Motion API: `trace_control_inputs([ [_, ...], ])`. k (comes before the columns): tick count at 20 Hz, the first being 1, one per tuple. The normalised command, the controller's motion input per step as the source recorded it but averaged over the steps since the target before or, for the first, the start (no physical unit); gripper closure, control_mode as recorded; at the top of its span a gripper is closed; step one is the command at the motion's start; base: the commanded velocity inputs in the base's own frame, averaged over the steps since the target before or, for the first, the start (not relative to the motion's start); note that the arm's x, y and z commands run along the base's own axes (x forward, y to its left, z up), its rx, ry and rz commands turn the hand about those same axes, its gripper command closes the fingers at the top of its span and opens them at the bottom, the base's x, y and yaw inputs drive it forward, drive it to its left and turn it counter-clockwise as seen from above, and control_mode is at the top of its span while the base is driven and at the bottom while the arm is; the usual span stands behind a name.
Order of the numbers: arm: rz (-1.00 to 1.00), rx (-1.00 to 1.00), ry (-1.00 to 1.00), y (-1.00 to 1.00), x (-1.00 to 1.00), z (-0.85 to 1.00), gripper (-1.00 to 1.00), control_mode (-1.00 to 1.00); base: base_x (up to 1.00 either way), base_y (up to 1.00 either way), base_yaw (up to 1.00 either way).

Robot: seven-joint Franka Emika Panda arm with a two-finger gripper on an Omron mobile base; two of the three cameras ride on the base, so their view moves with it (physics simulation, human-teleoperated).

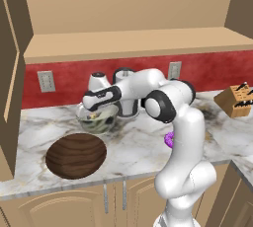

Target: Pick both bowls and place them on the counter. Then place the donut in one bowl and place the cookie dough ball in the other bowl.

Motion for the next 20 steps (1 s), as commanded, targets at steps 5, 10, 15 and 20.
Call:
trace_control_inputs([
  [5, -0.01, 0.00, 0.01, 0.00, -0.12, -0.01, -1.00, -1.00, 0.00, 0.00, 0.00],
  [10, -0.01, 0.00, 0.00, 0.00, -0.10, 0.00, -1.00, -1.00, 0.00, 0.00, 0.00],
  [15, -0.02, 0.00, 0.00, -0.01, -0.15, 0.00, -1.00, -1.00, 0.00, 0.00, 0.00],
  [20, -0.03, 0.00, 0.00, -0.01, -0.21, 0.12, -1.00, -1.00, 0.00, 0.00, 0.00],
])
